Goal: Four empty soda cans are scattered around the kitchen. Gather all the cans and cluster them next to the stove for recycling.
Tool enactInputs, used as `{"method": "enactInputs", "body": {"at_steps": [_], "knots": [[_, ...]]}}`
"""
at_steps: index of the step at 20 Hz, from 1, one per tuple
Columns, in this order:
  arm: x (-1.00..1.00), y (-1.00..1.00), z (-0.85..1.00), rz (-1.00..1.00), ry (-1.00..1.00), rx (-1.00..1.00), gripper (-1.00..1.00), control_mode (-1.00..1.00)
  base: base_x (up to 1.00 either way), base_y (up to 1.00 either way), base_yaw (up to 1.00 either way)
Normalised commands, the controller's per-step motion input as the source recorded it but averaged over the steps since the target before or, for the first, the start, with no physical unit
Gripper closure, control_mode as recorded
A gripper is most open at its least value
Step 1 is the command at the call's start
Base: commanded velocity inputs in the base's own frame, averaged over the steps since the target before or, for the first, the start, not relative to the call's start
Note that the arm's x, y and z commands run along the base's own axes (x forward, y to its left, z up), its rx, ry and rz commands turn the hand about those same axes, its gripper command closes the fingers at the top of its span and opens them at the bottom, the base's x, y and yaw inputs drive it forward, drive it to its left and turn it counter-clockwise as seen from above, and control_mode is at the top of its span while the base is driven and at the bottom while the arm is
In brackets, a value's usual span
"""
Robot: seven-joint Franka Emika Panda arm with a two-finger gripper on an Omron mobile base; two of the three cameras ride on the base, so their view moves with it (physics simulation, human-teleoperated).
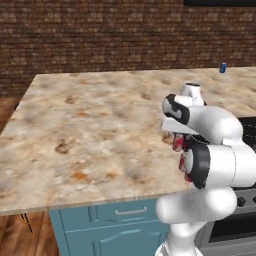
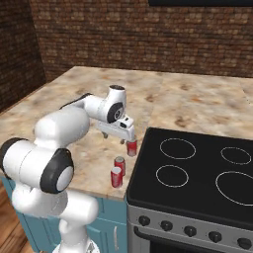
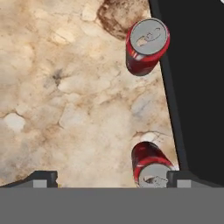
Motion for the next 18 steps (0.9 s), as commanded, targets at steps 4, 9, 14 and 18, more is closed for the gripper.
{"method": "enactInputs", "body": {"at_steps": [4, 9, 14, 18], "knots": [[-1.0, 0.36, 0.29, 0.07, -0.15, 0.0, -1.0, -1.0, 0.0, 0.0, 0.0], [-0.91, 0.33, 0.45, 0.01, -0.02, 0.0, -1.0, -1.0, 0.0, 0.0, 0.0], [-0.5, 0.27, 0.42, 0.0, 0.1, 0.0, -1.0, -1.0, 0.0, 0.0, 0.0], [-0.21, 0.21, 0.18, 0.0, 0.13, 0.0, -1.0, -1.0, 0.0, 0.0, 0.0]]}}
